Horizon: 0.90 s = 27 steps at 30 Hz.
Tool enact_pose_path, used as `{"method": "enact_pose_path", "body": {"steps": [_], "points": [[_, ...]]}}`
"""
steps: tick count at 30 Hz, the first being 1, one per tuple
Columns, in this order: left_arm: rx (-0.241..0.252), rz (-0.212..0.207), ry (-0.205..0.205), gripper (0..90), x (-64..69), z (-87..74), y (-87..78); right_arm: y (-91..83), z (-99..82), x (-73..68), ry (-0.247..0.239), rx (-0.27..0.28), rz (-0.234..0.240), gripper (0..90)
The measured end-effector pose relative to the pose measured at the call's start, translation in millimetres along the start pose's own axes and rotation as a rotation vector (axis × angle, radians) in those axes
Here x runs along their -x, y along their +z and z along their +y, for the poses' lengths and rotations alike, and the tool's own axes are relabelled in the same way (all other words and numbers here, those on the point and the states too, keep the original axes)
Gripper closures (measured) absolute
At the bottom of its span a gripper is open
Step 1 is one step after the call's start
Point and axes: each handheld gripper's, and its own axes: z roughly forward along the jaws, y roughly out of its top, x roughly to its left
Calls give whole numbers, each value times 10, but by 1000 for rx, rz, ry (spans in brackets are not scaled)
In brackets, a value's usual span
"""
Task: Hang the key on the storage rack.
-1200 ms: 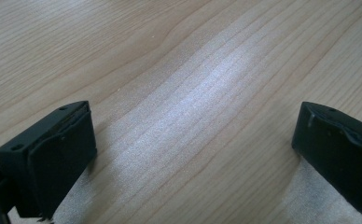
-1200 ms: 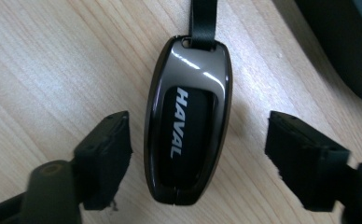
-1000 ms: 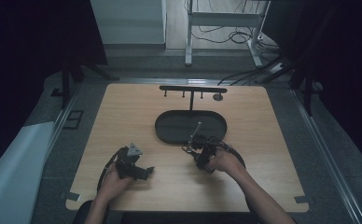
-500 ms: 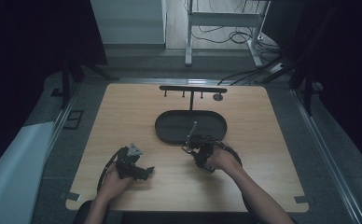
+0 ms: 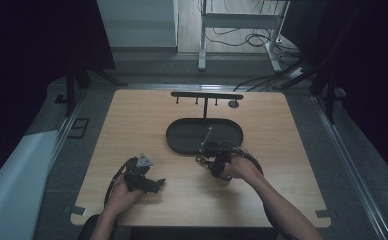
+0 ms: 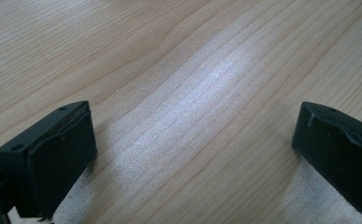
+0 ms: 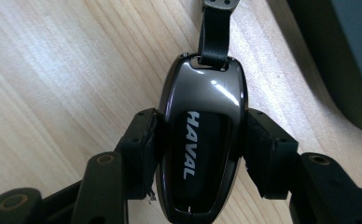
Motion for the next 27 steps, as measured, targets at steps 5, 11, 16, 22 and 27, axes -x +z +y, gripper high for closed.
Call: {"method": "enact_pose_path", "body": {"steps": [5,11,16,22,27], "points": [[1,1,0,0,0,0,1,-129,-16,6,-14,9,10,482],[2,1,1,0,-1,0,1,-300,-31,25,-20,32,35,482],[1,1,1,0,-2,0,1,-413,-37,41,-23,35,34,483],[1,1,2,0,-2,1,1,-588,-46,96,-2,54,31,484],[1,1,2,0,-2,1,1,-737,-71,186,22,70,28,484]]}}
